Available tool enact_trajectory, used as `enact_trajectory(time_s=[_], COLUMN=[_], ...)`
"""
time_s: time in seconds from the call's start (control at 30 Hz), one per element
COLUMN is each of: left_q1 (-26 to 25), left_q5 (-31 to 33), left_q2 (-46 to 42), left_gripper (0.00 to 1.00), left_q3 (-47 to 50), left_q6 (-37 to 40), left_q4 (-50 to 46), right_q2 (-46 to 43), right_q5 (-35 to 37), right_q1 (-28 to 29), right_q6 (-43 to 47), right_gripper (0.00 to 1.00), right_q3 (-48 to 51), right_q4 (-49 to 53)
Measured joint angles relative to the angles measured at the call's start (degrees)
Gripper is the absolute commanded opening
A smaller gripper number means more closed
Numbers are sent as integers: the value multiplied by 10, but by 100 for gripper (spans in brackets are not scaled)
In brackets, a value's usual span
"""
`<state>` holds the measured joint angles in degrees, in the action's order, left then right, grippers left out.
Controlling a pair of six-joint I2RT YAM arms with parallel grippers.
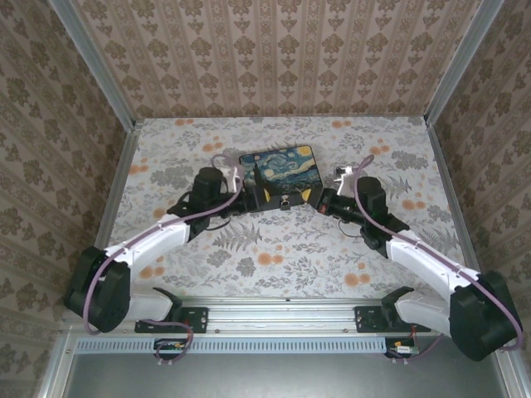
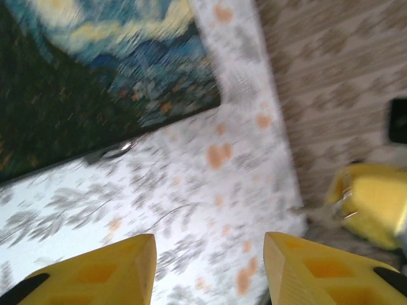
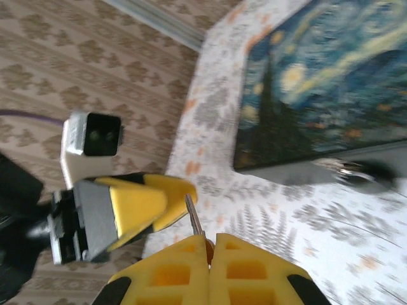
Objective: Unlock the padlock with the key
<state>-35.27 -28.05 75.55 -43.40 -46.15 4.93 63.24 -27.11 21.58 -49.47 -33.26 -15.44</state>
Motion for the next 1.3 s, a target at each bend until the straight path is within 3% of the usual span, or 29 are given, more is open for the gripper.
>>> enact_trajectory(time_s=[0.17, 0.33, 0.67, 1.07, 1.3], left_q1=[-106, -163, -199, -233, -232], left_q5=[115, 244, 413, 542, 584], left_q2=[83, 158, 285, 379, 411], left_gripper=[62, 69, 72, 64, 55], left_q3=[-65, -107, -190, -284, -338], left_q6=[55, 76, 67, -16, -57], left_q4=[-84, -114, -118, -160, -211], right_q2=[-26, -49, -65, -65, -65], right_q5=[3, 14, 14, -14, -34], right_q1=[-50, -74, -104, -122, -130], right_q6=[62, 112, 147, 153, 153], right_gripper=[0, 0, 0, 0, 0], right_q3=[-3, -8, -8, -8, -5], right_q4=[120, 212, 251, 251, 249])
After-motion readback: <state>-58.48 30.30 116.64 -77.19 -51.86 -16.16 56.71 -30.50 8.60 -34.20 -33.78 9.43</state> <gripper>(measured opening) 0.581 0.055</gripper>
